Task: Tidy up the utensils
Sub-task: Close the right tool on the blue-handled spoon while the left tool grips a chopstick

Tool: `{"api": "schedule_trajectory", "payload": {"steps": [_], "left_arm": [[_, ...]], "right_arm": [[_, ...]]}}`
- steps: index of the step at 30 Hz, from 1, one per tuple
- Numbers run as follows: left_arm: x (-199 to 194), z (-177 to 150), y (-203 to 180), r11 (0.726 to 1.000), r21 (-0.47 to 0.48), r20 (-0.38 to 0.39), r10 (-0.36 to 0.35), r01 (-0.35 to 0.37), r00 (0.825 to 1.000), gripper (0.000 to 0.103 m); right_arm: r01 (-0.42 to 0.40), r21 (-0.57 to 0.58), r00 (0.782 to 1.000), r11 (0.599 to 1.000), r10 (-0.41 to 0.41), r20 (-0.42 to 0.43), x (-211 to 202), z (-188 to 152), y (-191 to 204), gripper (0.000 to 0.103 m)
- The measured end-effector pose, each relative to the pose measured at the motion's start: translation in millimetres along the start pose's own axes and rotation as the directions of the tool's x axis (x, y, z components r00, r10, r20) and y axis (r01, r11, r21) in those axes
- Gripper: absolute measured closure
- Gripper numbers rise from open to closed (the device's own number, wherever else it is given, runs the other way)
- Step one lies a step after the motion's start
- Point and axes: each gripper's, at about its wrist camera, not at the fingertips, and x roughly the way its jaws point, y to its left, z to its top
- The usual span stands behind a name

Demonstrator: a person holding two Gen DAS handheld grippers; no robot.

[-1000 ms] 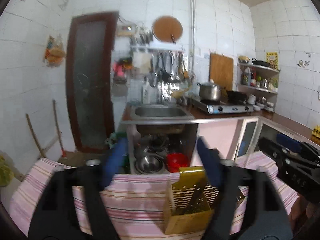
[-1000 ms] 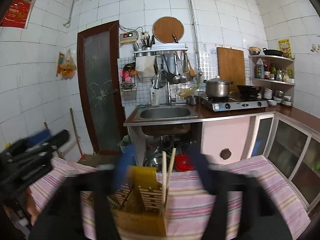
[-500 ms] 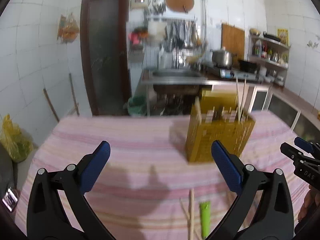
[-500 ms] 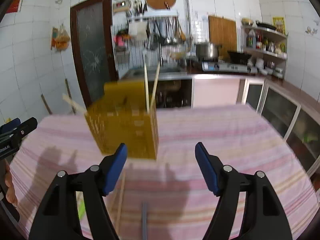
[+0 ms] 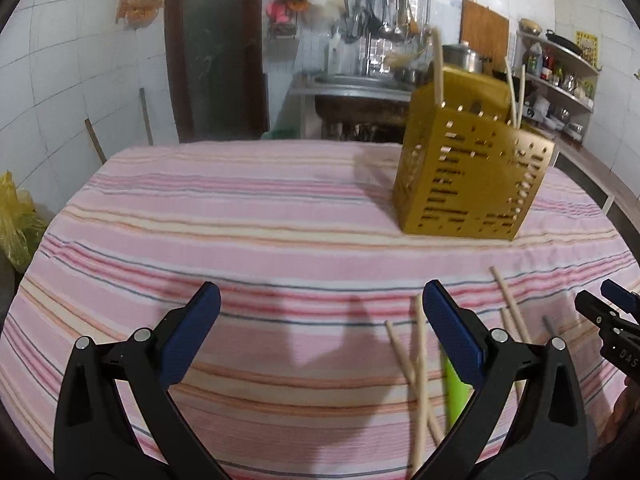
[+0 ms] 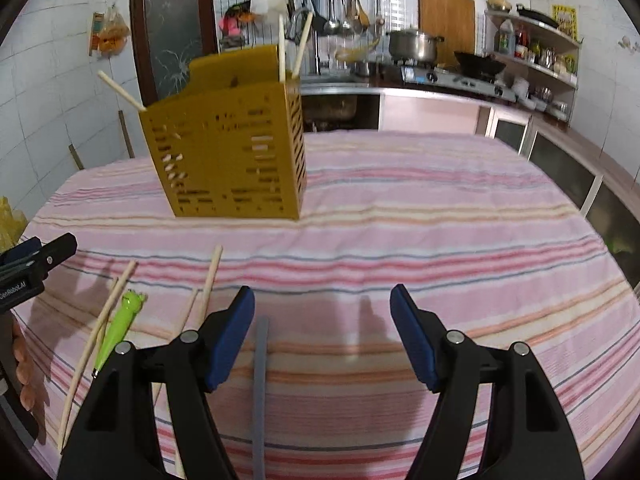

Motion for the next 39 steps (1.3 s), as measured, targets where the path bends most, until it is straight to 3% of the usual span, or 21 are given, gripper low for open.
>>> {"api": "schedule_trajectory", "payload": {"steps": [7,17,21,25,29,36,39], "left_arm": [[15,-9,-13,0.999,0.043,-0.068,0.018,-0.015,0.998,0.005],[21,-21,-35,0.994,0.111,-0.144,-0.004,0.02,0.99,0.007],[26,-22,-36,0.995,0.098,-0.165,-0.015,0.031,0.986,0.014],[33,-19,-40,0.994,0.097,-0.186,-0.036,0.055,0.982,0.029],[35,-20,-52,0.989,0.142,-0.181,-0.026,0.052,0.983,0.031],[36,-21,-64,0.983,0.171,-0.196,-0.036,0.071,0.98,0.046],[38,-19,-66,0.983,0.16,-0.209,-0.05,0.085,0.977,0.053]], "right_arm": [[0.019,-0.034,0.999,0.999,-0.02,-0.037,10,-5,5,0.034],[0.031,-0.05,0.991,0.998,-0.037,-0.129,24,-11,10,0.035],[0.038,-0.05,0.99,0.998,-0.045,-0.134,24,-12,11,0.035],[0.037,-0.062,0.988,0.997,-0.046,-0.144,26,-12,14,0.04],[0.021,-0.065,0.988,0.998,-0.031,-0.149,25,-12,15,0.046],[0.008,-0.01,0.984,1.0,-0.01,-0.18,27,-10,6,0.053],[0.015,-0.008,0.982,1.0,-0.016,-0.187,31,-7,8,0.062]]}}
